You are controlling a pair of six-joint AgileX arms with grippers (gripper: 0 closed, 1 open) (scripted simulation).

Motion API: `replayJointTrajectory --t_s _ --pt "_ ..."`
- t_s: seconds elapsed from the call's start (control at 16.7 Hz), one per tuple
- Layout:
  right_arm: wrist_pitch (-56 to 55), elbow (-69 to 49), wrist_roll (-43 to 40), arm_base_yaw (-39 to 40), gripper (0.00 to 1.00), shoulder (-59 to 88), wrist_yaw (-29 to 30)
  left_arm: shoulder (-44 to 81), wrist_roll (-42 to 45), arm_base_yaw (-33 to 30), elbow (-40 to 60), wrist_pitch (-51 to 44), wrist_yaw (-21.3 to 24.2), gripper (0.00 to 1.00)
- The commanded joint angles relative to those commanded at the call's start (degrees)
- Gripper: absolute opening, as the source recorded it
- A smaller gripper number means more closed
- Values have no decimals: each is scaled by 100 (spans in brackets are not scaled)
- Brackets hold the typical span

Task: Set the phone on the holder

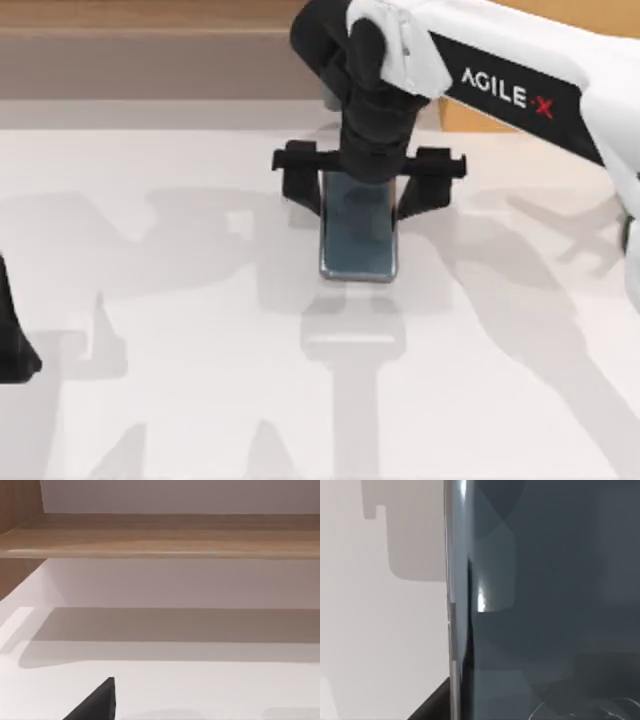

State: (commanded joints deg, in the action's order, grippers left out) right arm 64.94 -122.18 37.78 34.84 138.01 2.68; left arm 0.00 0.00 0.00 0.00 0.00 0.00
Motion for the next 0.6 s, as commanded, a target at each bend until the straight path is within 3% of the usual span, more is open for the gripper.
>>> replayJointTrajectory --t_s 0.6 --pt "-1837 1736 -441 -620 0 -2529 662 0 0 0 0 0 0 100"
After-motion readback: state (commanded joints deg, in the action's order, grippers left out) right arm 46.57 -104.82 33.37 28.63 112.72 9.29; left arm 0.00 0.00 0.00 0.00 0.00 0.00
